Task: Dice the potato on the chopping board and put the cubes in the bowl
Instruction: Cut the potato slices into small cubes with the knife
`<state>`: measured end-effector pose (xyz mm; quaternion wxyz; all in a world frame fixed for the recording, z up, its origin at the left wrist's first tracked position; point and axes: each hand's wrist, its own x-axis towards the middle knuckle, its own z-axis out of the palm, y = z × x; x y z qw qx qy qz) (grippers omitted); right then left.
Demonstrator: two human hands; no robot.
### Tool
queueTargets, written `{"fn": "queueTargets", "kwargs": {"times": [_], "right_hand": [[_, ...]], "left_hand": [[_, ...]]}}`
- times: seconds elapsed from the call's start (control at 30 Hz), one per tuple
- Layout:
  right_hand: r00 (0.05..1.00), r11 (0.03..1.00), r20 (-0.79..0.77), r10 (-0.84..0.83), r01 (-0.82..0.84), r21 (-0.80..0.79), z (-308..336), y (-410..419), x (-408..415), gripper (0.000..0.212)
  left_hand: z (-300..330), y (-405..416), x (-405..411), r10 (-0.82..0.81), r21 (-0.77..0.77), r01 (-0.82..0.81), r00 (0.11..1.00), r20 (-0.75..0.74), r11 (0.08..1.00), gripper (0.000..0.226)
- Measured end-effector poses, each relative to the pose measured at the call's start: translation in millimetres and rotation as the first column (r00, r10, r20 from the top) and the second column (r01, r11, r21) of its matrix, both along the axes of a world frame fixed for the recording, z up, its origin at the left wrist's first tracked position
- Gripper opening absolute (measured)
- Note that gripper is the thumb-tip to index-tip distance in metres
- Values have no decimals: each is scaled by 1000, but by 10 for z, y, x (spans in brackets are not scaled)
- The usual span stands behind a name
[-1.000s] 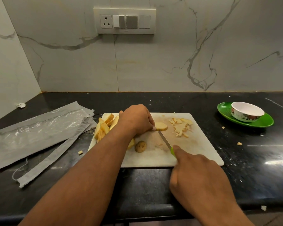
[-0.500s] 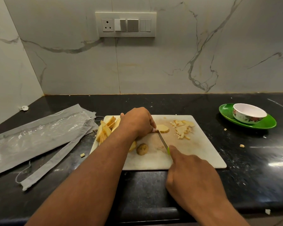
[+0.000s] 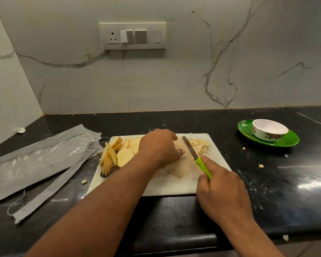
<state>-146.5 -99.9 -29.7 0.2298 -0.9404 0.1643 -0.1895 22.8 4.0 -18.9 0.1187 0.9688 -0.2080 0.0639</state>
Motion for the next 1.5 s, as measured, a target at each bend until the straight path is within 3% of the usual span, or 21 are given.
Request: {"fn": "queueTargets", "kwargs": {"times": [0.13,0.27,0.4,0.5,0.63,0.8,0.97,1.5], "right_hand": [[1000,999,29,9,-10,47,-5,-13,-18,53],[999,996,41,3,-6,84,-4,-39,-24,52],[998,990,69,-3,-7,142,10,-53,-45,51],[997,987,79,7,-19,160,1,-59,-39,51],[998,992,64,14,-22,121,-1,-67,-53,50],[998,996,-44,39,-42,-72,-38,-27,-28,54],[994,988,-93,56,-69,-141,-54,-21,-7,55],[984,974,-143,102,-128,-186,7,63,338,54]], "left_hand": [[-12,-104,-28,-35,34,35,999,2,999,46],[-15,-110,0,-93,-55,90,994,-61,994,24],[35,43,17,-210,-102,192,956,-205,976,13],[70,244,39,-270,-140,240,924,-272,961,18],[158,421,56,-252,-221,203,942,-224,954,39],[235,394,52,-109,18,117,960,-256,993,67],[172,324,47,-128,1,132,957,-262,991,53],[124,292,60,-137,-124,106,949,-282,987,40]]}}
